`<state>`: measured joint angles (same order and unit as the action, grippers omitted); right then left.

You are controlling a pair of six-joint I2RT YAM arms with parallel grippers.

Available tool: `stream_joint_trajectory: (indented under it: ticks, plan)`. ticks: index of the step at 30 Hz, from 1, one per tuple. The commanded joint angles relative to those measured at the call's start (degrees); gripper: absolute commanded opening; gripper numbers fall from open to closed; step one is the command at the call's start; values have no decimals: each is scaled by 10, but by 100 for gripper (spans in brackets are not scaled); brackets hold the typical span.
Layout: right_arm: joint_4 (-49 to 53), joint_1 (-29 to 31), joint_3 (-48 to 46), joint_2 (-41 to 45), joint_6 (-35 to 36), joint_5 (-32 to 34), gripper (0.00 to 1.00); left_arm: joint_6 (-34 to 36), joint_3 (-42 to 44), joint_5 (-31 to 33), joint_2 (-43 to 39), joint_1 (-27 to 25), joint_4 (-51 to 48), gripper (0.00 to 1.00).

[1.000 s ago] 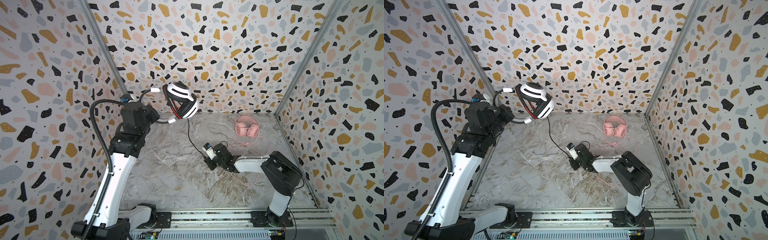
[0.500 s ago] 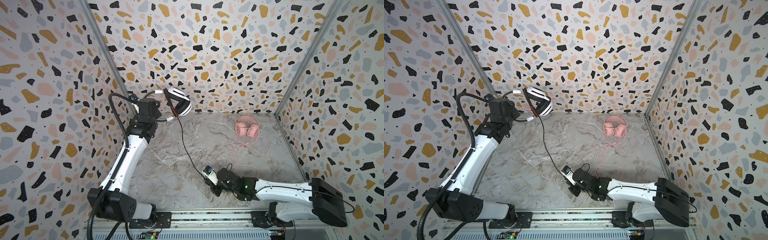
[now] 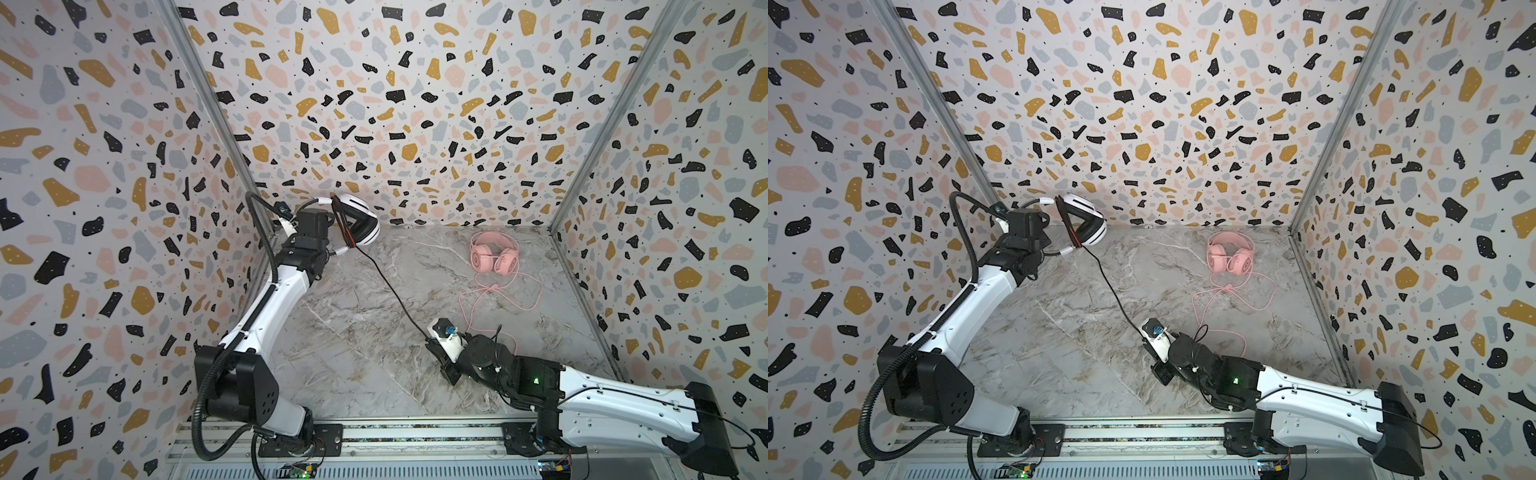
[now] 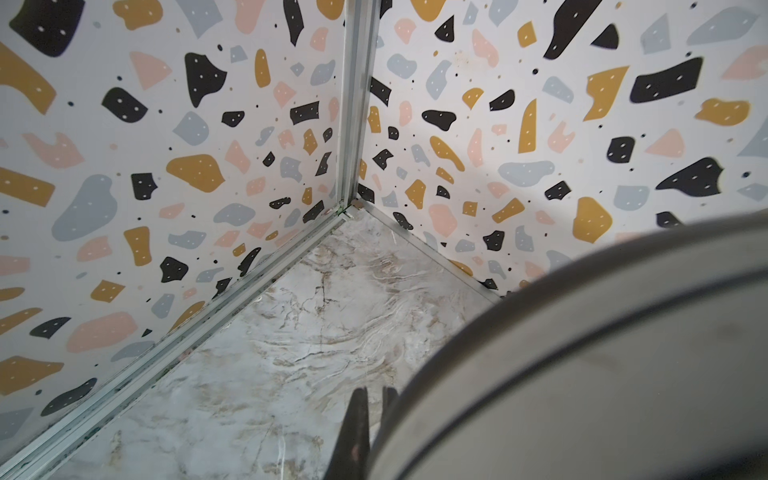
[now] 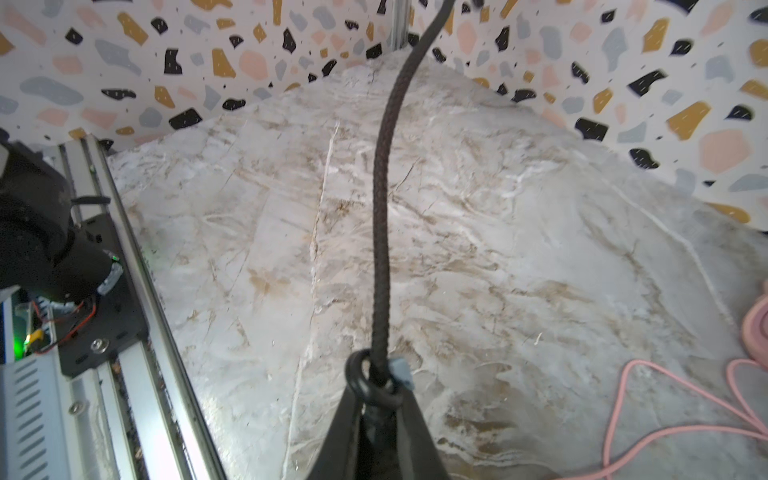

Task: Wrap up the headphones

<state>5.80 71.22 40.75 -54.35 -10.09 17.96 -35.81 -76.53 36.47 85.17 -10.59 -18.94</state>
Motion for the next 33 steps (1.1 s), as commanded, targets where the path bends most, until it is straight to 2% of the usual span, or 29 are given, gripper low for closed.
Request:
stream_joint_trajectory:
  ticks: [1,5,11,17,21,27,33]
  plan:
    - [12,1,47,9,39,43,0,-27,31,35,-26,-10,71,0]
    - [-2,-4,72,10,65,61,0,17,61,81,-24,-36,66,0]
    - [-7,-32,117,10,95,84,0,40,106,106,-25,-67,72,0]
    - [-11,-77,157,28,125,74,0,69,133,157,-31,-123,64,0]
    - [-21,-104,167,39,126,66,0,88,154,156,-43,-156,63,0]
    - [-54,-156,167,28,118,37,0,133,216,18,-95,-183,84,0]
    - [-86,-236,178,-4,90,-32,0,196,295,-157,-157,-190,130,0]
